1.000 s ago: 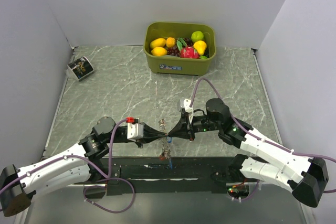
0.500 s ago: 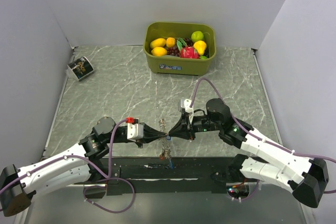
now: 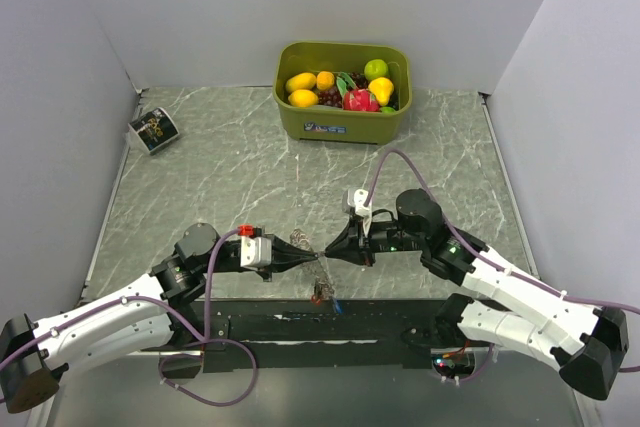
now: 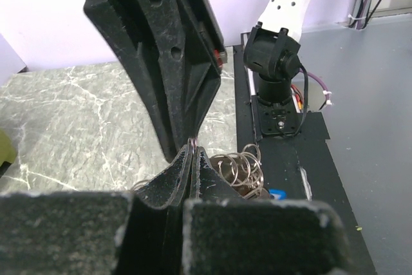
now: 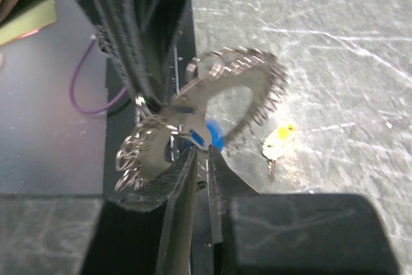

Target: Put the keys on the keyring

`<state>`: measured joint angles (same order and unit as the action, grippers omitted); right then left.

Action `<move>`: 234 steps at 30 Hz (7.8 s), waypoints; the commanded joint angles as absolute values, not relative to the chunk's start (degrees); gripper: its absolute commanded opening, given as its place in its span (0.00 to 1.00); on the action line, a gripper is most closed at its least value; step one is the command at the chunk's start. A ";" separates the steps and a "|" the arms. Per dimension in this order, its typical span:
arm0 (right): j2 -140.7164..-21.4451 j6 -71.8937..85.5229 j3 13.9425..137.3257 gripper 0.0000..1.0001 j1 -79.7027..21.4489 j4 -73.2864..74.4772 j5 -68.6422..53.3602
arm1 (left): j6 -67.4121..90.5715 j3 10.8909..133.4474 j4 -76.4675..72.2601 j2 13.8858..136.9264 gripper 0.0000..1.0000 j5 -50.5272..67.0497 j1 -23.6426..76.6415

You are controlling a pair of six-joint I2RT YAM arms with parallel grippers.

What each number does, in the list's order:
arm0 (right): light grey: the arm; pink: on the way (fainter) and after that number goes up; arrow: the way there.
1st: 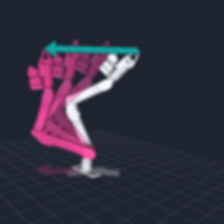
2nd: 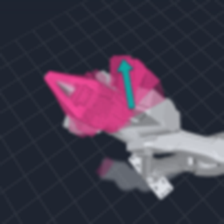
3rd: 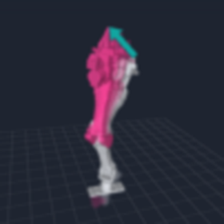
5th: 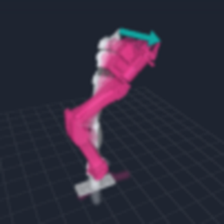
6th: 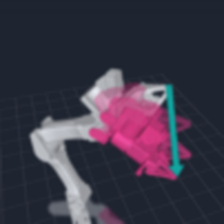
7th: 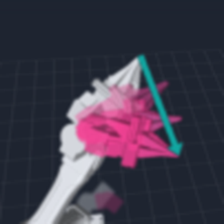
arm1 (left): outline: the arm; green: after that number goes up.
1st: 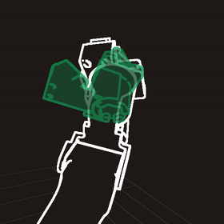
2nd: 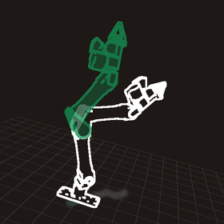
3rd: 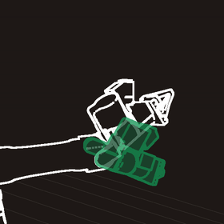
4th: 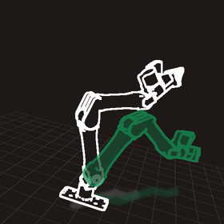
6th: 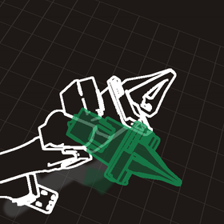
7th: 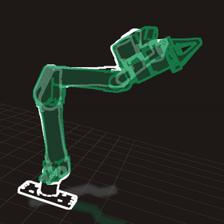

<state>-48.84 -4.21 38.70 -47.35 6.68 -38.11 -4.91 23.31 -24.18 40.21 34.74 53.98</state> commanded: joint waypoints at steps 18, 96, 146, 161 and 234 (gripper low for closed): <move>-42.71 -2.03 40.34 0.70 -47.20 0.27 -42.89 | -4.40 23.38 -33.04 40.78 0.01 38.49 54.32; -49.40 -5.80 45.35 0.05 -48.43 10.02 -38.15 | -8.79 32.00 -16.77 47.91 0.01 34.80 55.11; -45.97 -4.31 39.11 0.00 -48.43 6.86 -38.06 | -5.71 27.95 -22.33 41.75 0.01 34.37 55.11; -46.76 -4.22 38.67 0.00 -48.43 6.50 -37.71 | -5.71 27.25 -21.80 39.90 0.01 34.19 55.11; -58.36 33.40 58.27 0.59 -49.13 28.04 -18.63 | -9.58 26.19 -19.16 40.43 0.01 32.61 55.11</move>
